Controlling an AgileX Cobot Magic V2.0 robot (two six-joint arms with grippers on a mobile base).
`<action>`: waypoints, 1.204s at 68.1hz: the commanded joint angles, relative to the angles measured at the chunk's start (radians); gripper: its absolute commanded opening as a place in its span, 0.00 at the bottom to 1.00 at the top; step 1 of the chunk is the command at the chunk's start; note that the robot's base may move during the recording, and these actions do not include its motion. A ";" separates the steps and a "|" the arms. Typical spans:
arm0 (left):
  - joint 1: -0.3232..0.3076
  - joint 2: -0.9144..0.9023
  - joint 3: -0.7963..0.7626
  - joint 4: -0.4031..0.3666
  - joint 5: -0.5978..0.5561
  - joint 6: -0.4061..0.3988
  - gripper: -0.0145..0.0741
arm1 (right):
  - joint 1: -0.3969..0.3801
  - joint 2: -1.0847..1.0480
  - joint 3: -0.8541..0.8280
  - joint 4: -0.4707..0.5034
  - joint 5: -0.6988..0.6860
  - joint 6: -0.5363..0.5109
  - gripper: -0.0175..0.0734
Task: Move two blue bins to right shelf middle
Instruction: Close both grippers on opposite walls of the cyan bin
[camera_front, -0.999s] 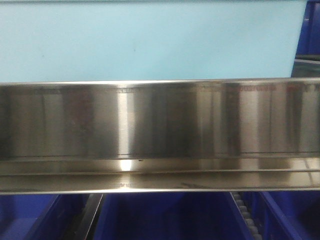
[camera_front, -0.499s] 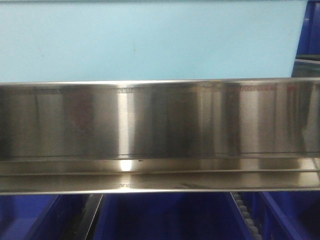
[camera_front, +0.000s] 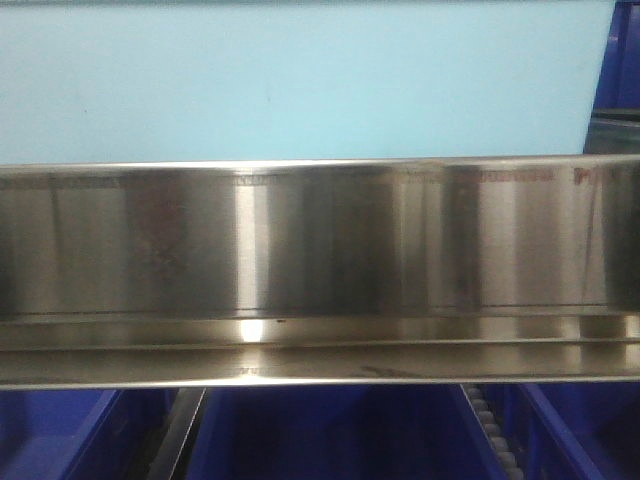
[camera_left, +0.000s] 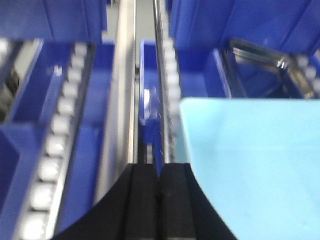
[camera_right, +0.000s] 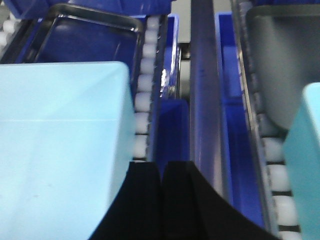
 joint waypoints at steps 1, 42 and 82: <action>-0.046 0.057 -0.079 0.021 0.101 -0.064 0.04 | 0.037 0.066 -0.100 -0.030 0.103 0.025 0.04; -0.119 0.237 -0.253 0.028 0.234 -0.067 0.06 | 0.118 0.269 -0.283 -0.075 0.286 0.025 0.04; -0.117 0.251 -0.100 0.020 0.234 -0.080 0.49 | 0.118 0.270 -0.173 -0.050 0.243 0.078 0.39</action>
